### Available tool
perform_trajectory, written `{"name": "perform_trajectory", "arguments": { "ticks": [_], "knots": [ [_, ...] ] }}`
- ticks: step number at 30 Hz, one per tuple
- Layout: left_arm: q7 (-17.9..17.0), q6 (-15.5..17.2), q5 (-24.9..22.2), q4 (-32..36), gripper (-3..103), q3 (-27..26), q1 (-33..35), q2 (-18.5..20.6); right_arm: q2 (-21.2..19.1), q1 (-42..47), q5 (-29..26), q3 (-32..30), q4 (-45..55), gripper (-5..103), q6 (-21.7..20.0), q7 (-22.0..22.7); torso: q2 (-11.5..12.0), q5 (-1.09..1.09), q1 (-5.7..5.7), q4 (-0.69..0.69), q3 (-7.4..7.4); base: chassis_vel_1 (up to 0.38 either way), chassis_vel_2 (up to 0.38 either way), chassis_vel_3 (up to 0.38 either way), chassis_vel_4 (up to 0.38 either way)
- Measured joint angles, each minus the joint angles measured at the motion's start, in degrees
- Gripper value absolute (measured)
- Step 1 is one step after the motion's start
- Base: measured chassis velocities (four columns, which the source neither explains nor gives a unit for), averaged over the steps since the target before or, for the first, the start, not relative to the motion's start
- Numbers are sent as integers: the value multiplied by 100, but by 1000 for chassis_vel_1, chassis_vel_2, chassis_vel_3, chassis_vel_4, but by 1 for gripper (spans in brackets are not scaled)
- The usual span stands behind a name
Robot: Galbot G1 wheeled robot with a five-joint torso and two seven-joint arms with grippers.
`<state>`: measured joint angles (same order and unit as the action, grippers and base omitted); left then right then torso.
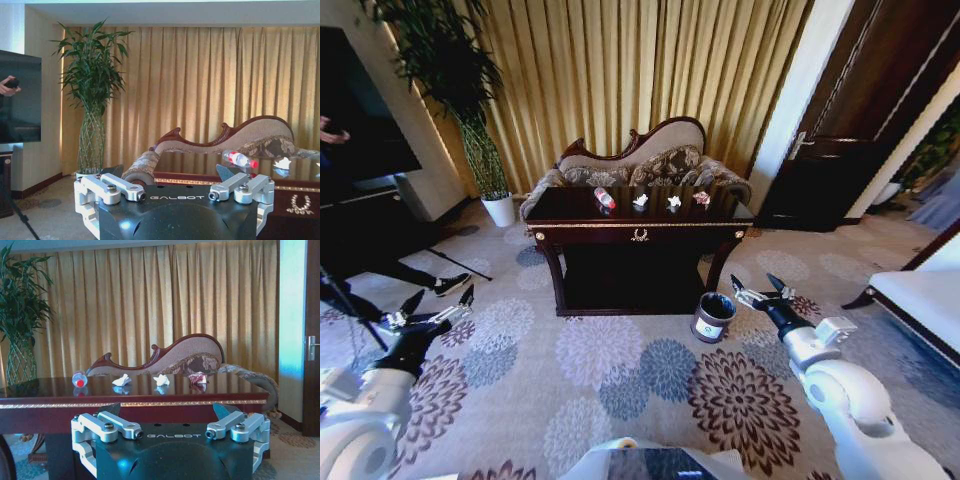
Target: Move to the front of the table and place the trash on the table into the trash bin.
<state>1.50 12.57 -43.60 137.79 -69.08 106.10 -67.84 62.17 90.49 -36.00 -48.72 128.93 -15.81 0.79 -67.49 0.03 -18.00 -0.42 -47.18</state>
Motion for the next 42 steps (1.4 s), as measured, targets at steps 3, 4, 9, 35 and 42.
{"name": "perform_trajectory", "arguments": {
  "ticks": [3,4,9,35,42],
  "knots": [
    [1,0,0,-4,100,0,1,-1,0,-10,1,10,-1,100,0,-1,0,-3,0,1,0,-241,234,264,-230],
    [2,0,0,-6,100,0,2,-2,0,-19,3,14,-1,100,1,-1,-1,-6,0,-1,0,-267,234,225,-241],
    [13,-3,0,-15,100,1,15,-16,0,-29,12,35,-10,100,2,-4,-1,-4,0,-1,0,-203,227,204,-216],
    [77,-51,4,-13,100,6,35,-54,27,-18,39,77,-34,100,6,-19,-1,-2,0,-1,0,-222,220,223,-213],
    [74,-51,1,23,100,0,60,-85,-15,-87,40,126,-101,100,-3,-22,2,-3,-4,-1,-1,-166,161,145,-140]
  ]
}}
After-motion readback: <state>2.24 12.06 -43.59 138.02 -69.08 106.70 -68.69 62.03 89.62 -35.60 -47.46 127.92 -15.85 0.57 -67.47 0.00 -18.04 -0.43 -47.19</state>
